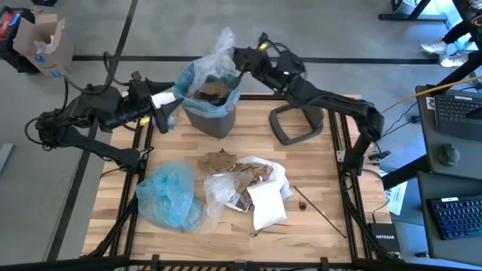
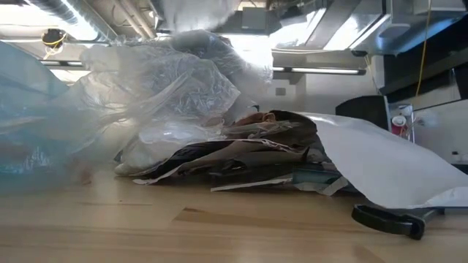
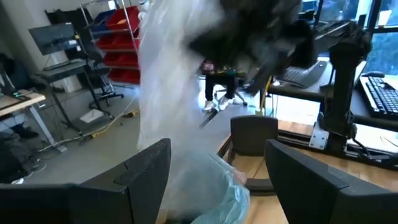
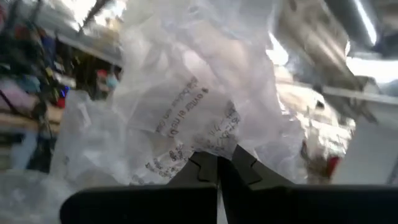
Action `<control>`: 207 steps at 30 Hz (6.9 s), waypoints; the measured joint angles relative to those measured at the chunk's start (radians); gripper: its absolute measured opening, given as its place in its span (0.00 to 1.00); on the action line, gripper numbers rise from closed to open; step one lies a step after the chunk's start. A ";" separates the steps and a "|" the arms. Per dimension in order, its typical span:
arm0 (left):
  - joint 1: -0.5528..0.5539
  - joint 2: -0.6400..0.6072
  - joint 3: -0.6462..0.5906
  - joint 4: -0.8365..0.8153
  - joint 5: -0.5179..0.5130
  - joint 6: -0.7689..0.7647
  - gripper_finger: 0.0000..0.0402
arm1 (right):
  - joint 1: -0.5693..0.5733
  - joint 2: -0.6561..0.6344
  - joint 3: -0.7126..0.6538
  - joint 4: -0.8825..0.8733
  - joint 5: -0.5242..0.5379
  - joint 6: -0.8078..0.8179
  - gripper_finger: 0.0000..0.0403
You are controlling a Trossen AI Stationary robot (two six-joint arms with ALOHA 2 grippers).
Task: Pick and place trash into bin
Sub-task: Put the cellophane into the trash bin, then put the transparent cellophane into the trash bin
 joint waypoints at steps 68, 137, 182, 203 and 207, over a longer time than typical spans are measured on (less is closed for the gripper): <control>0.694 0.630 0.033 -0.172 0.637 -0.123 0.63 | -0.017 -0.156 0.001 -0.656 -0.201 0.394 0.60; 0.623 0.299 0.182 -0.278 0.640 -0.043 0.63 | 0.054 -0.243 -0.001 -0.924 -0.214 0.422 0.60; 0.074 0.158 -0.200 -0.219 0.514 -0.483 0.63 | 0.461 -0.137 -0.708 -0.332 -0.246 0.155 0.12; 0.077 0.120 -0.186 -0.090 0.497 -0.468 0.63 | 0.285 -0.174 0.069 -0.872 -0.122 -0.058 0.00; 0.077 0.110 -0.184 -0.025 0.497 -0.398 0.63 | 0.258 -0.174 0.167 -0.850 -0.120 -0.059 0.00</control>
